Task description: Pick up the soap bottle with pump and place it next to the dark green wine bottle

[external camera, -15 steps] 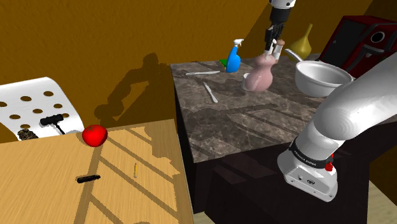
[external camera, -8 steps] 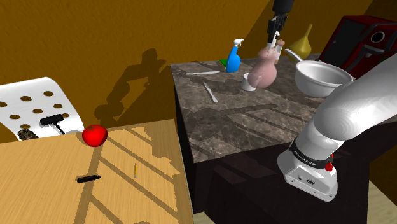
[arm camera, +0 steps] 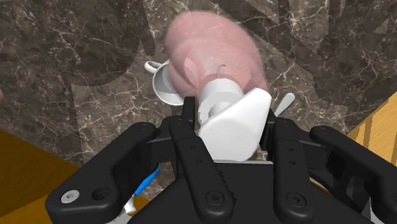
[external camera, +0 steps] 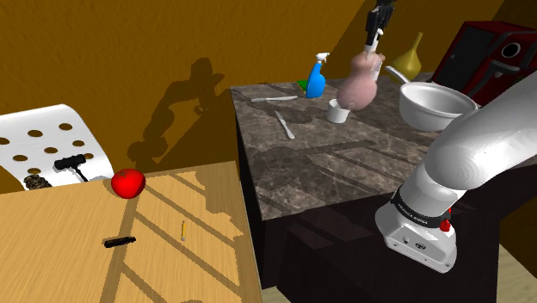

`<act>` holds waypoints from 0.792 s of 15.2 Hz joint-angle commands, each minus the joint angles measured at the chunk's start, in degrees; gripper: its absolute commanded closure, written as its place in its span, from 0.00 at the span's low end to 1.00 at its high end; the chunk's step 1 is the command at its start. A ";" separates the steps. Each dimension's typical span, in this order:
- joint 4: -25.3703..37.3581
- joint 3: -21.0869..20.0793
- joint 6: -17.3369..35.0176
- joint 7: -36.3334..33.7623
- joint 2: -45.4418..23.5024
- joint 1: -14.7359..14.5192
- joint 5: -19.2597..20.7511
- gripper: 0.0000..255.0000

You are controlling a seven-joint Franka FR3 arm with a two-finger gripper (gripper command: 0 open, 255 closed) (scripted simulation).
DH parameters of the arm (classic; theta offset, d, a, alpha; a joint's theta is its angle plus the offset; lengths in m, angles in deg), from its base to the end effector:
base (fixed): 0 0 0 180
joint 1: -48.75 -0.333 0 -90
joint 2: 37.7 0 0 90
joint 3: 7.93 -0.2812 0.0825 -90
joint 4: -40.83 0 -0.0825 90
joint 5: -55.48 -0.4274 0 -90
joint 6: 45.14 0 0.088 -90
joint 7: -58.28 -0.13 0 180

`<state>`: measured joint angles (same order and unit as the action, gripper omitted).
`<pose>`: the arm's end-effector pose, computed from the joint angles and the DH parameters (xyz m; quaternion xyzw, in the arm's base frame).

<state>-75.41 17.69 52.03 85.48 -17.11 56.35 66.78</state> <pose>0.4062 -0.3126 0.5176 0.9994 -0.0271 -0.0124 0.0176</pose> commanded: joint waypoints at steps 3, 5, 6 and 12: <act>3.54 -0.35 -3.28 0.19 -0.23 -0.19 -0.28 1.00; 5.33 -0.44 -4.79 0.36 -0.53 -0.27 -0.44 1.00; 6.25 -0.48 -5.55 0.45 -0.69 -0.32 -0.53 1.00; 12.08 -0.60 -10.12 1.07 -1.99 -0.58 -1.08 1.00</act>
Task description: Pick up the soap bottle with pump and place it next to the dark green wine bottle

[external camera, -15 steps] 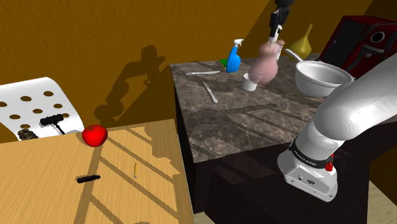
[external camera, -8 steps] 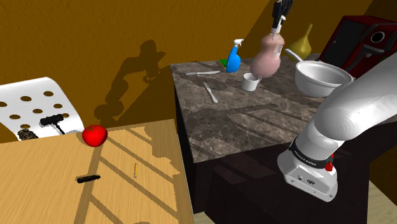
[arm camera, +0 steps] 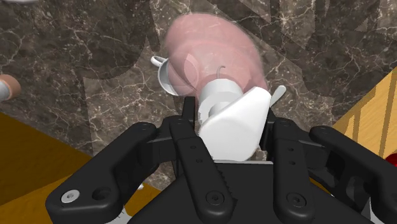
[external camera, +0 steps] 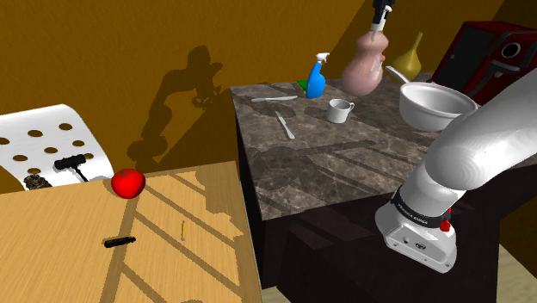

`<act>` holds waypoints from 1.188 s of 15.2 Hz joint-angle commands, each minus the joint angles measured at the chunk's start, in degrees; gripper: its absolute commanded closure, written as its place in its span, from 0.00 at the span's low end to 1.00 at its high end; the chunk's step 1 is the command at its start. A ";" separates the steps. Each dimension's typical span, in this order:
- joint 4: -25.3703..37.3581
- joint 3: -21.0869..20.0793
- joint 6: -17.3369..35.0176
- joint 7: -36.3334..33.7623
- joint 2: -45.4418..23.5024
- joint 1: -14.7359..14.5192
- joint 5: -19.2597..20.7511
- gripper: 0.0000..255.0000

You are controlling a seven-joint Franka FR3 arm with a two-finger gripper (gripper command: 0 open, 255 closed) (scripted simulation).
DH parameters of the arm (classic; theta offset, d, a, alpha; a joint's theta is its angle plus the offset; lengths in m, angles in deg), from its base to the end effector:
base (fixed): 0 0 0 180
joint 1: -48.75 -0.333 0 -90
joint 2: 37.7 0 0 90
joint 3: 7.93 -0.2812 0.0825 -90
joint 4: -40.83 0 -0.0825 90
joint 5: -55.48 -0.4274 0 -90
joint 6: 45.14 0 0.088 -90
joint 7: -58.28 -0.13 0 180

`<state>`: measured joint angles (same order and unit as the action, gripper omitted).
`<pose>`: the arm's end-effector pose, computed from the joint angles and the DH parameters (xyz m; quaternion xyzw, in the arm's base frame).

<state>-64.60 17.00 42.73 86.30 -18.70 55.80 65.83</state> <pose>0.4049 -0.3105 0.5888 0.9994 -0.0271 -0.0124 0.0176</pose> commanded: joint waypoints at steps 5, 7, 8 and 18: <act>6.57 0.14 -4.70 0.90 -1.88 -0.24 -0.67 1.00; 8.83 0.20 -6.28 1.21 -2.59 -0.31 -0.91 1.00; 9.99 0.25 -7.07 1.37 -2.97 -0.35 -1.03 1.00; 23.05 1.19 -15.46 3.43 -7.91 -0.51 -2.68 1.00</act>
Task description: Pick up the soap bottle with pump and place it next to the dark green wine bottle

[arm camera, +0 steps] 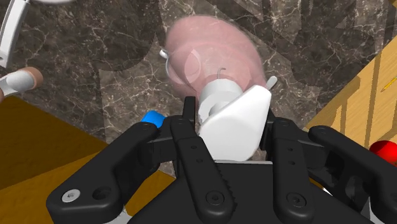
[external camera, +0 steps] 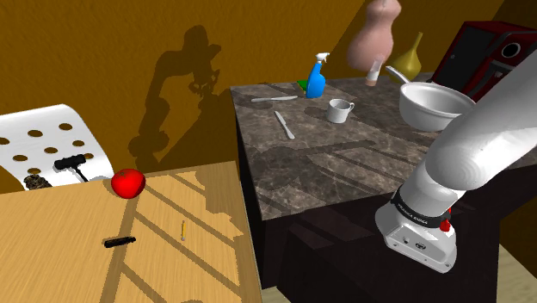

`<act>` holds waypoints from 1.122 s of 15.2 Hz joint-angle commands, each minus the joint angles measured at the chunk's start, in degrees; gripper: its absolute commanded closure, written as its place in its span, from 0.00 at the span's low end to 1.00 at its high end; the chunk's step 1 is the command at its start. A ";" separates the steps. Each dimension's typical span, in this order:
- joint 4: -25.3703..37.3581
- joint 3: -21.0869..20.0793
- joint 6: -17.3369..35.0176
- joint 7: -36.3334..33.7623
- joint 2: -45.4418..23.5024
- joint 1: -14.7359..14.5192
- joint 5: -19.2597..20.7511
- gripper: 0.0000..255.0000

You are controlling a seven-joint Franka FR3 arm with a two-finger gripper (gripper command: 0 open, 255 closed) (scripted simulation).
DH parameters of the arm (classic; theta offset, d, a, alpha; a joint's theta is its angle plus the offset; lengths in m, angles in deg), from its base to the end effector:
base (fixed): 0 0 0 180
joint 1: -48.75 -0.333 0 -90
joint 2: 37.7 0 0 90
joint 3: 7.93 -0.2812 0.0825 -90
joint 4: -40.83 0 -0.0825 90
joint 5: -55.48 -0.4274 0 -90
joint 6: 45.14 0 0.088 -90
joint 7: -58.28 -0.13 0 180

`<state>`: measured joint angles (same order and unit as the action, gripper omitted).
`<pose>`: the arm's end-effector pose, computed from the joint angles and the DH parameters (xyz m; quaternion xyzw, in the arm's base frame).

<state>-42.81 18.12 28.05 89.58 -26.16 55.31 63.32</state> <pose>0.3983 -0.3123 0.6947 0.9994 -0.0271 -0.0125 0.0176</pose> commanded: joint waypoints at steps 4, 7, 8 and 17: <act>7.50 0.81 -4.49 1.31 -3.18 0.12 -1.16 1.00; 12.78 1.56 -7.51 2.38 -5.64 0.40 -2.15 1.00; 14.69 1.86 -8.57 2.79 -6.57 0.55 -2.55 1.00; 39.94 6.32 -21.90 8.46 -20.03 5.93 -10.54 1.00</act>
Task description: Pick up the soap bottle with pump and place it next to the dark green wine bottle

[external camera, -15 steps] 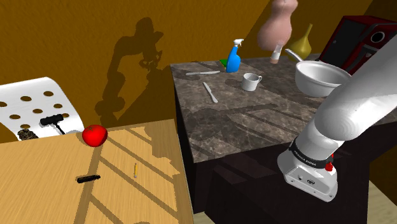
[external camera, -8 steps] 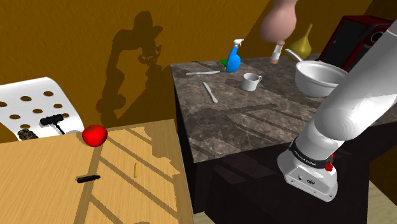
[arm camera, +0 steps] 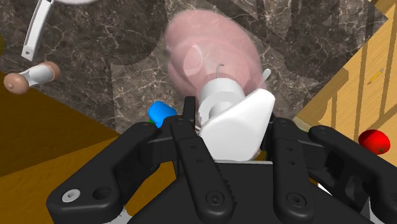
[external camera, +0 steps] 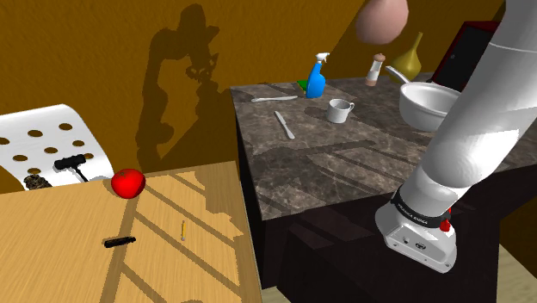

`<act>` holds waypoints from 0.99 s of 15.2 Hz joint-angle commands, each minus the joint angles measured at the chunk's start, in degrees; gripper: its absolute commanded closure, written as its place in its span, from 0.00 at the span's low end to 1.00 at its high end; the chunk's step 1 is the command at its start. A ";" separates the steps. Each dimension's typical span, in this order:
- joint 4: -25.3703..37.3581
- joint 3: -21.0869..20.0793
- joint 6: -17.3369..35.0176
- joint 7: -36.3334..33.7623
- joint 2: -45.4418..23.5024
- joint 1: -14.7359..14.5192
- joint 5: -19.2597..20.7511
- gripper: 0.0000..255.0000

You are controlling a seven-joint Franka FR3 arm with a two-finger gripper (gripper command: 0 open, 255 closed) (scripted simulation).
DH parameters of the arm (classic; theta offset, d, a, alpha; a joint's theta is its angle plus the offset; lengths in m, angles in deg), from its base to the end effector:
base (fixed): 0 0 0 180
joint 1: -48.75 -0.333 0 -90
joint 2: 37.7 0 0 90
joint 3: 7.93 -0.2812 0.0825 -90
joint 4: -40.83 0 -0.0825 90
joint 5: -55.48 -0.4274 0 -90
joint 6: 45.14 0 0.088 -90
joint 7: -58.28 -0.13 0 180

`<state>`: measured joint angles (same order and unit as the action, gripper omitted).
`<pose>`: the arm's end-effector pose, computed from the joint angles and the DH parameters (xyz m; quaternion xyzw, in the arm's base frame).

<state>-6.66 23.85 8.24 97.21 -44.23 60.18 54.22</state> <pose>0.3795 -0.3116 0.7972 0.9993 -0.0292 -0.0118 0.0177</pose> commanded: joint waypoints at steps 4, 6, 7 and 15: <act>1.22 1.66 -1.83 4.77 0.81 2.67 0.31 1.00; -2.00 2.38 -0.73 7.07 3.38 3.08 2.05 1.00; -3.22 2.79 -0.33 8.31 4.40 3.47 2.74 1.00; -6.94 8.39 1.15 20.53 7.81 8.75 5.02 1.00</act>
<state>-12.58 31.89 9.08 116.49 -37.45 68.59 58.47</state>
